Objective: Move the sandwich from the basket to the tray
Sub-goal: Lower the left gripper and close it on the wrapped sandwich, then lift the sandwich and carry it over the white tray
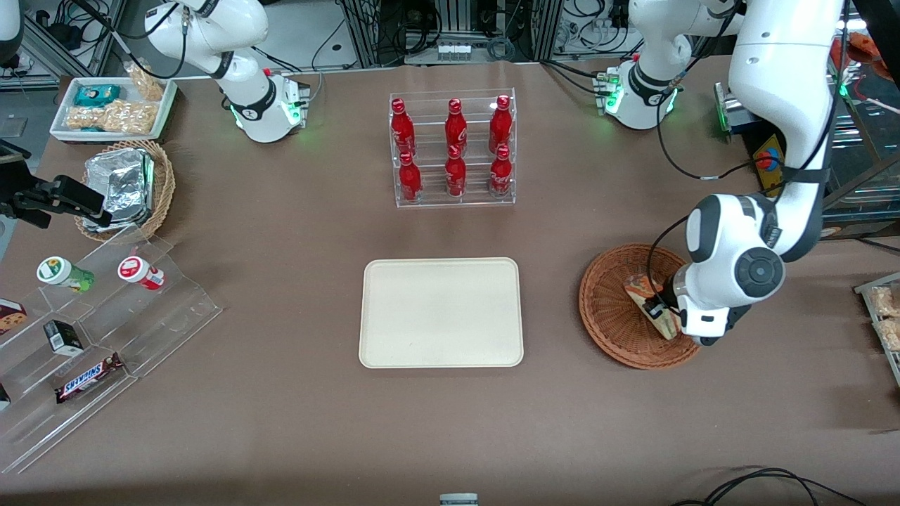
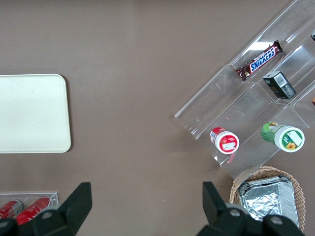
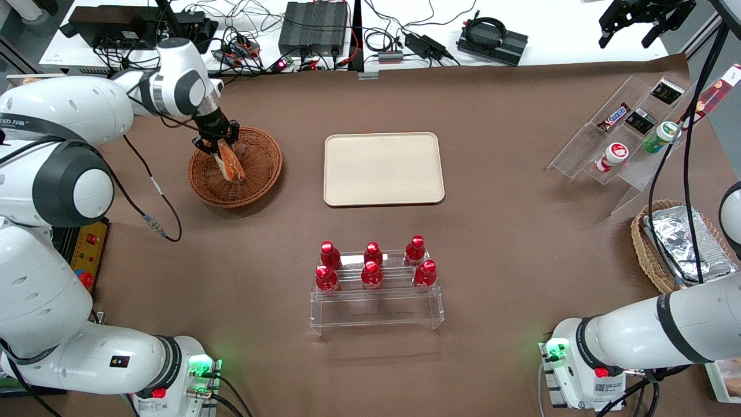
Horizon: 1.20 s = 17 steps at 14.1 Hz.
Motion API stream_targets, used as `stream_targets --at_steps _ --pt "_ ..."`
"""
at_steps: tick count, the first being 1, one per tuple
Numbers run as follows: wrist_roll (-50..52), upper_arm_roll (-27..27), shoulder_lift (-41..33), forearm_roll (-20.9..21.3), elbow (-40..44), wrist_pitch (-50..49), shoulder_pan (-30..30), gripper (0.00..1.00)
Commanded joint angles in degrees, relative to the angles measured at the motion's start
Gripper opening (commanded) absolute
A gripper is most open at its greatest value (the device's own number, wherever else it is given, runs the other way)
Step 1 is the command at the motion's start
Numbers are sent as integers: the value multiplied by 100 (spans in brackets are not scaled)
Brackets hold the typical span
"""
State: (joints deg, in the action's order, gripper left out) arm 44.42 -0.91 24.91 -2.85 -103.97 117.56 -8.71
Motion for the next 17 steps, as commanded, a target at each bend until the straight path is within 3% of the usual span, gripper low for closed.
stream_targets --at_steps 1,3,6,9,17 --pt "-327 -15 -73 -66 587 -628 -78 3" --pt "-1604 335 -100 -66 720 -647 -87 5" --pt "-1945 854 591 4 1594 -629 -235 8" --pt "-1753 873 1392 -5 2537 -620 -937 8" --pt "-312 864 2272 162 3566 171 -2458 7"
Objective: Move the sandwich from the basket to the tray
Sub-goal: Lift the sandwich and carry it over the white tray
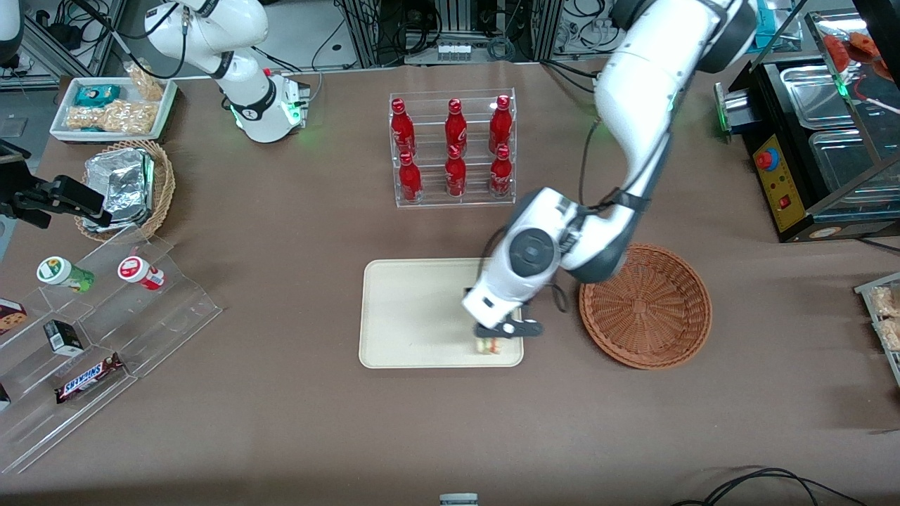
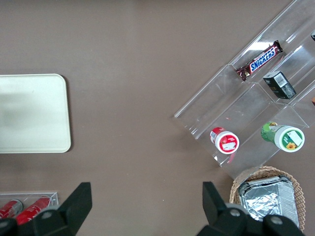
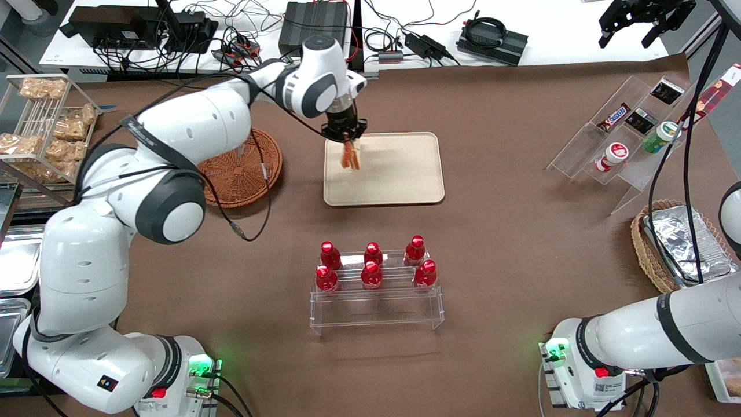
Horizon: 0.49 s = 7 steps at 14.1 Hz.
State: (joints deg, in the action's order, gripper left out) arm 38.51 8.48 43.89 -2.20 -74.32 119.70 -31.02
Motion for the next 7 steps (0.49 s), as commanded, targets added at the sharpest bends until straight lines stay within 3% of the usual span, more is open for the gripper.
stream_targets --at_steps 1,6,7 --pt "341 -75 479 97 698 -26 -325 7" --pt "517 -83 797 106 761 212 -581 10" --pt "526 -75 788 97 743 203 -607 19"
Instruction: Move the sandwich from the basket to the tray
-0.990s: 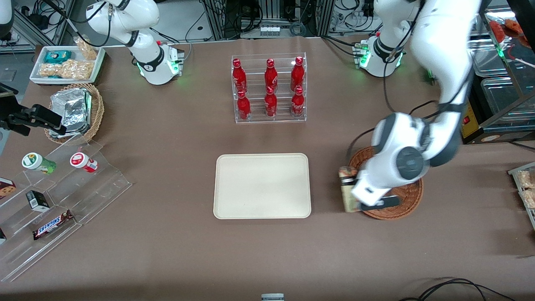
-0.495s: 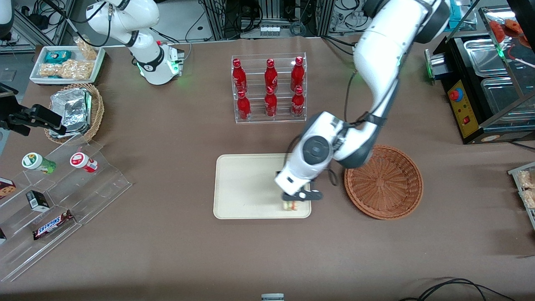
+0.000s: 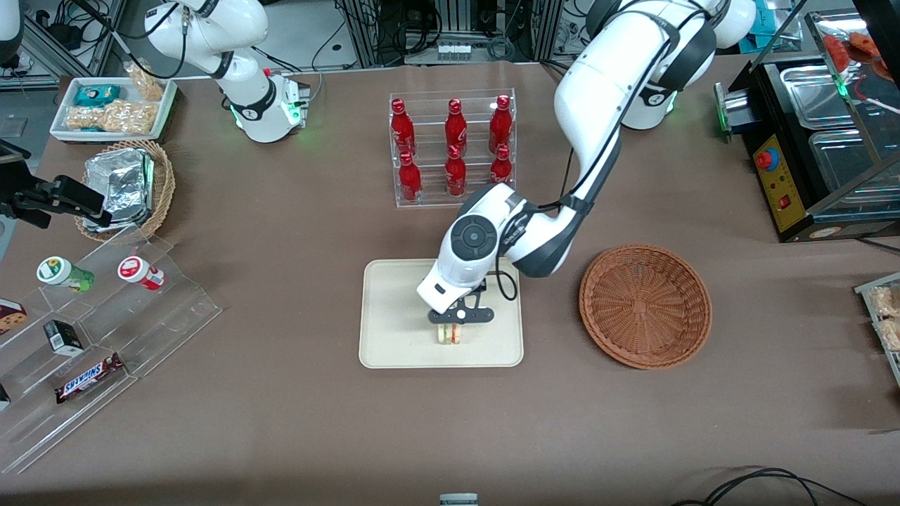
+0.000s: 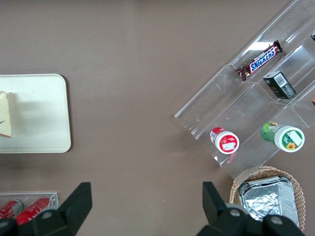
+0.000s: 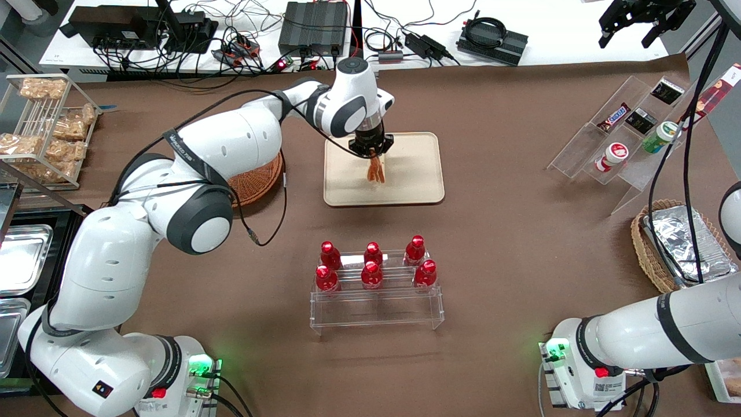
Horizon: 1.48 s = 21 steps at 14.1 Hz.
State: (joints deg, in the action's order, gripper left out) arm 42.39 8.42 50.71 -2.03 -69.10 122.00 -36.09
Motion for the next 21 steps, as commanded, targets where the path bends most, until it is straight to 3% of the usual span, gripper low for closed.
stream_targets --at_steps 1,2,7,9,12,14,17,21 --pt "172 -69 106 54 221 -19 -92 66" --pt "251 -69 97 53 212 -10 -91 100" --pt "550 -86 -368 97 195 -359 -65 100" --pt "542 -104 -868 115 203 -965 -30 100" --pt "629 -271 -1562 475 195 -1966 -30 100" --pt "726 -262 -1827 432 195 -2722 293 100" --pt "674 -271 -2178 528 -471 -2788 514 100" --pt "44 -271 -3056 528 -1490 -2707 1295 100"
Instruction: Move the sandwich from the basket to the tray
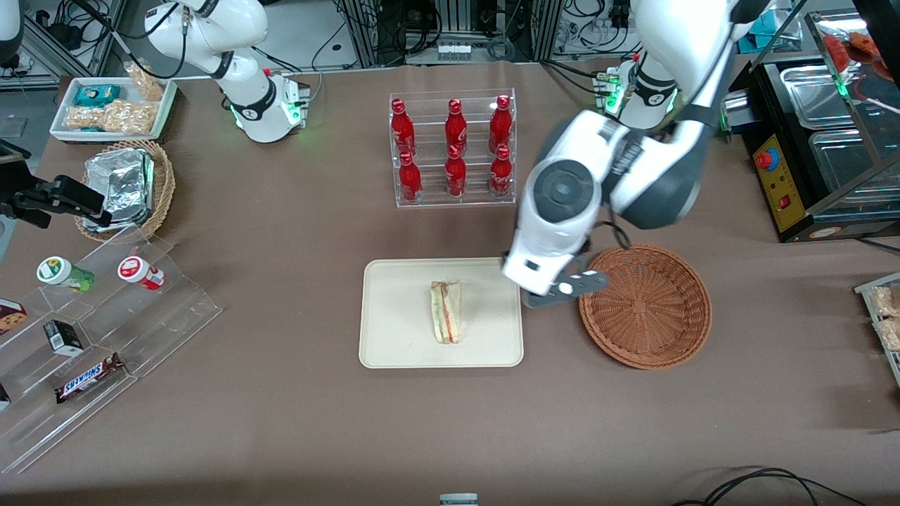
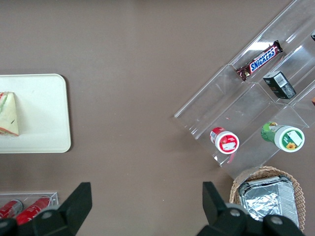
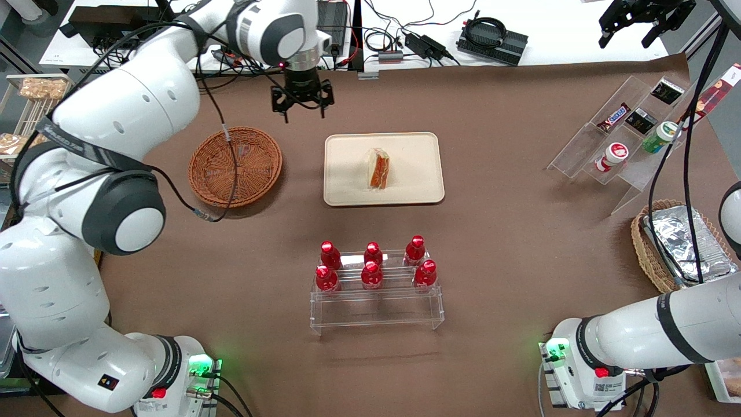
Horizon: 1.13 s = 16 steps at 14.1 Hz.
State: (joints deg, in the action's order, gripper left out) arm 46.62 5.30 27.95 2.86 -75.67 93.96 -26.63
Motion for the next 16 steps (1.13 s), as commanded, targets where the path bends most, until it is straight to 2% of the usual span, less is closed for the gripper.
stream_targets --at_steps 1,4,7,12,14,16 --pt "-643 42 -1017 39 -1053 44 526 100" --pt "-1635 42 -1764 39 -1616 -306 1079 100" --pt "-2752 42 -2205 39 -1609 -1001 1607 100" --pt "-3914 59 -2829 -75 -1539 -1345 2775 100" --pt "-4169 33 -2970 -110 -1486 -1336 2953 100" --pt "-4327 -421 -3075 -128 -1468 -1257 2883 100"
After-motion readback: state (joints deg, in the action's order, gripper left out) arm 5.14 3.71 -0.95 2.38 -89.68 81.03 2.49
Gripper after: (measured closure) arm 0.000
